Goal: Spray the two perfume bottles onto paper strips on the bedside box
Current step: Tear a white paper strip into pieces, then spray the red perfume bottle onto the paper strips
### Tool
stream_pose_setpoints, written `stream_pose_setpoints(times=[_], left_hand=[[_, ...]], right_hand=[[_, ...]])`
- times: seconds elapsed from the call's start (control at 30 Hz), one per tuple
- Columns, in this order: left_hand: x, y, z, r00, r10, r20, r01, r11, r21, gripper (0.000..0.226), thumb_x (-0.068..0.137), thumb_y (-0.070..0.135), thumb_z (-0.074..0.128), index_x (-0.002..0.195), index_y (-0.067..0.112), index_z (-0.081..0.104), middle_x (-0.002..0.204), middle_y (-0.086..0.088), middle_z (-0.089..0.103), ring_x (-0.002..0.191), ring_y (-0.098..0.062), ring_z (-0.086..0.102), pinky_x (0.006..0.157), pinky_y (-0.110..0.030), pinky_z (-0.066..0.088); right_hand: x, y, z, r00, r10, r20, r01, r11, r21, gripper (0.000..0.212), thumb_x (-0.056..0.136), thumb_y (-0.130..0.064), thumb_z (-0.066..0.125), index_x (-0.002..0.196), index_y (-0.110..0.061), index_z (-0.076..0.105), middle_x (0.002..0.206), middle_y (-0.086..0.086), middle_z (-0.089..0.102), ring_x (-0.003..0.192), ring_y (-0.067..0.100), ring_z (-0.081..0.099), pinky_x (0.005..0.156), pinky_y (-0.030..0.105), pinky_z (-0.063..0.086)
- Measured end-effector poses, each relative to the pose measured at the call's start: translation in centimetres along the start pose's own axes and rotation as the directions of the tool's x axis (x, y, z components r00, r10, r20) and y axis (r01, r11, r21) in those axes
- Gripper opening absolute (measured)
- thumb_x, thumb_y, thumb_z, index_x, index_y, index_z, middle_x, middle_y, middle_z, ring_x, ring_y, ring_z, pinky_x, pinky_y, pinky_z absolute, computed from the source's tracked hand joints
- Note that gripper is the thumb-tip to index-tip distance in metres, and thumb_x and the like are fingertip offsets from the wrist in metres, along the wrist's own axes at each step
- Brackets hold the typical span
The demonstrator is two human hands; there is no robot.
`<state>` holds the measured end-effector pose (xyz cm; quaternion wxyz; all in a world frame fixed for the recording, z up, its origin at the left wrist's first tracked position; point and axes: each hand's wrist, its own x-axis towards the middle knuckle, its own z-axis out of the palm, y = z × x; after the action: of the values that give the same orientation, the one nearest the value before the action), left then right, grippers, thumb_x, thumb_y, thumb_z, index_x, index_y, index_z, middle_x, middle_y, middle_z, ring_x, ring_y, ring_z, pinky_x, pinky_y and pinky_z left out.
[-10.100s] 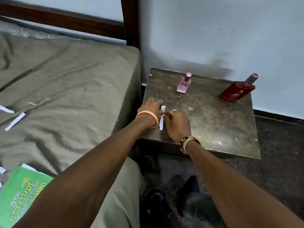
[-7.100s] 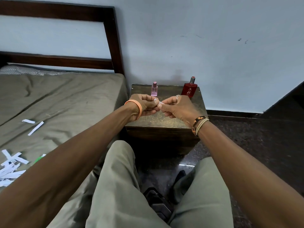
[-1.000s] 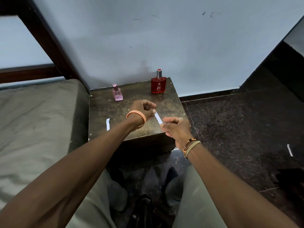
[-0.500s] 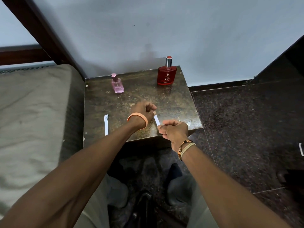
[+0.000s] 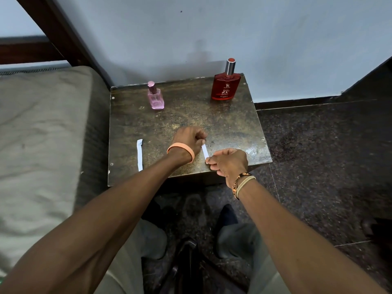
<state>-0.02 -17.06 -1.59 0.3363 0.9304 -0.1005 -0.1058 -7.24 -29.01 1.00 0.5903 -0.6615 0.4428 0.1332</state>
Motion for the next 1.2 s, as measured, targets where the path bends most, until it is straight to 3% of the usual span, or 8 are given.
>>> stream_pose_setpoints(times=[0.37,0.57,0.73,0.87,0.97,1.03,1.1,1.2], left_hand=[[0.2,-0.6,0.6,1.000,-0.015,-0.018,0.014,0.999,-0.035,0.008,0.081,0.015,0.072,0.088,0.018,0.072,0.082,0.004,0.072,0.069,-0.005,0.061,0.072,-0.026,0.055],[-0.1,0.0,-2.8,0.976,-0.075,-0.202,0.034,0.979,-0.199,0.013,0.088,0.015,0.063,0.100,0.014,0.067,0.092,0.000,0.068,0.080,-0.012,0.061,0.075,-0.023,0.051],[1.0,1.6,-7.4,0.942,-0.105,-0.319,0.039,0.978,-0.207,0.018,0.088,0.009,0.061,0.104,0.011,0.066,0.096,-0.002,0.067,0.083,-0.009,0.058,0.072,-0.007,0.042],[2.6,3.7,-8.8,0.942,-0.128,-0.311,0.063,0.975,-0.211,0.021,0.085,0.015,0.063,0.106,0.014,0.066,0.096,0.002,0.069,0.091,-0.015,0.065,0.100,-0.033,0.045],[3.9,5.0,-8.3,0.954,-0.137,-0.268,0.074,0.970,-0.233,0.028,0.083,0.017,0.068,0.110,0.012,0.064,0.102,-0.003,0.070,0.090,-0.014,0.063,0.091,-0.023,0.047],[5.0,5.6,-7.6,0.962,-0.129,-0.241,0.079,0.975,-0.206,0.037,0.081,0.020,0.072,0.116,0.013,0.061,0.106,-0.001,0.068,0.093,-0.013,0.062,0.087,-0.021,0.047],[6.2,6.0,-6.7,0.969,-0.123,-0.215,0.085,0.980,-0.179,0.048,0.079,0.023,0.075,0.122,0.015,0.058,0.113,0.000,0.066,0.096,-0.014,0.063,0.088,-0.024,0.048],[8.2,6.2,-5.3,0.982,-0.098,-0.160,0.076,0.988,-0.137,0.062,0.075,0.024,0.078,0.130,0.014,0.052,0.124,-0.004,0.063,0.104,-0.020,0.064,0.094,-0.034,0.050]], right_hand=[[0.5,0.1,0.7,0.998,-0.040,-0.041,0.037,0.996,-0.086,0.025,0.064,-0.002,0.086,0.072,-0.014,0.066,0.060,0.001,0.072,0.052,0.012,0.070,0.046,0.022,0.044],[-0.3,-1.4,-1.7,1.000,0.002,0.022,-0.004,0.992,0.127,0.014,0.078,-0.009,0.081,0.083,-0.007,0.068,0.074,0.008,0.073,0.049,0.011,0.062,0.044,0.020,0.048],[-0.6,-4.6,-5.1,0.985,-0.148,-0.084,0.163,0.958,0.234,0.020,0.082,-0.011,0.077,0.097,-0.005,0.067,0.082,0.012,0.074,0.056,0.012,0.064,0.046,0.022,0.049],[0.2,-7.0,-6.5,0.943,-0.298,-0.151,0.316,0.941,0.117,0.029,0.080,-0.017,0.080,0.102,-0.012,0.062,0.092,0.010,0.072,0.060,0.013,0.067,0.051,0.023,0.051],[1.5,-8.1,-6.5,0.898,-0.406,-0.171,0.391,0.913,-0.115,0.031,0.078,-0.025,0.079,0.102,-0.021,0.060,0.094,0.000,0.067,0.078,0.018,0.071,0.074,0.036,0.059],[2.5,-8.9,-6.0,0.872,-0.474,-0.124,0.434,0.864,-0.255,0.038,0.078,-0.027,0.078,0.111,-0.022,0.059,0.094,-0.005,0.064,0.089,0.020,0.068,0.082,0.034,0.055],[3.6,-9.5,-5.4,0.858,-0.509,-0.063,0.456,0.813,-0.362,0.052,0.080,-0.029,0.078,0.125,-0.019,0.055,0.106,-0.002,0.064,0.101,0.020,0.063,0.084,0.030,0.049],[5.5,-10.5,-4.3,0.850,-0.527,-0.024,0.472,0.780,-0.411,0.068,0.081,-0.029,0.077,0.139,-0.015,0.046,0.134,0.005,0.058,0.121,0.025,0.055,0.101,0.037,0.046]])
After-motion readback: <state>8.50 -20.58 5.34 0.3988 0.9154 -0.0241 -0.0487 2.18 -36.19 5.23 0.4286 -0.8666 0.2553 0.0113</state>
